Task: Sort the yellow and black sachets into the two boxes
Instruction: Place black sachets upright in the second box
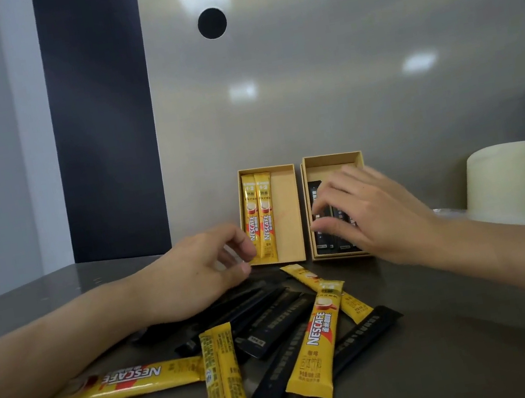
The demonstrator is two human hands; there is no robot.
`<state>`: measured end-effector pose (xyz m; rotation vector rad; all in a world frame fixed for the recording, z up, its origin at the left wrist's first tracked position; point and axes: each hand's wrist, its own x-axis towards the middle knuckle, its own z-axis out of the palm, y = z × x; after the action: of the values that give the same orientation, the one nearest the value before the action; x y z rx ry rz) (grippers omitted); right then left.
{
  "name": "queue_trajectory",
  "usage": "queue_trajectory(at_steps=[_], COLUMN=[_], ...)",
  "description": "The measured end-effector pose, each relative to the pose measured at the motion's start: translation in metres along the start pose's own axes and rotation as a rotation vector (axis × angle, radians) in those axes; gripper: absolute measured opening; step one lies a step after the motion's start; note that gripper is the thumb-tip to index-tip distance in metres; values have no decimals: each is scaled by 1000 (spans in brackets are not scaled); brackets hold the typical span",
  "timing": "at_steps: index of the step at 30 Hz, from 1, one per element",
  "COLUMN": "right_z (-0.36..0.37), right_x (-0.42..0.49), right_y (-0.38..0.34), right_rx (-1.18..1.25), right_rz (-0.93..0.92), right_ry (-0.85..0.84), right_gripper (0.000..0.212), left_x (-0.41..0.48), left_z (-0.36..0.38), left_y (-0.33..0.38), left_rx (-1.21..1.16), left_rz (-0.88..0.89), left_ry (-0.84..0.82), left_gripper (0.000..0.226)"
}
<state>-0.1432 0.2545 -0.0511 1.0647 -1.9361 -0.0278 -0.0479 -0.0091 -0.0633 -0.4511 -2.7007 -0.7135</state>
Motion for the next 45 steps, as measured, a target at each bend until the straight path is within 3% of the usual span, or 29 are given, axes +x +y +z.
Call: queue_trajectory(at_steps=[4, 7, 9, 12, 17, 22, 32, 37, 45], right_z=[-6, -12, -16, -15, -14, -8, 3, 7, 6], right_x=[0, 0, 0, -2, -1, -1, -6, -8, -4], right_y=[-41, -63, -69, -71, -71, -68, -60, -59, -58], right_rx=[469, 702, 819, 929, 931, 865, 971, 1006, 1103], right_rz=[-32, -32, -41, -31, 45, 101, 166, 255, 331], right_ry=[-142, -229, -369, -546, -610, -561, -459, -349, -63], right_gripper=[46, 25, 26, 38, 42, 26, 21, 29, 20], left_x=[0, 1, 1, 1, 2, 3, 3, 4, 6], left_z=[-3, -8, -9, -7, -4, -4, -4, -4, -9], left_y=[5, 7, 7, 5, 2, 3, 2, 3, 1], left_rx=[4, 34, 50, 50, 57, 68, 19, -37, -132], left_rz=[15, 13, 13, -2, -11, -14, -25, -45, -71], left_ry=[67, 147, 174, 186, 165, 151, 135, 158, 222], left_gripper=[9, 11, 12, 12, 12, 11, 12, 15, 28])
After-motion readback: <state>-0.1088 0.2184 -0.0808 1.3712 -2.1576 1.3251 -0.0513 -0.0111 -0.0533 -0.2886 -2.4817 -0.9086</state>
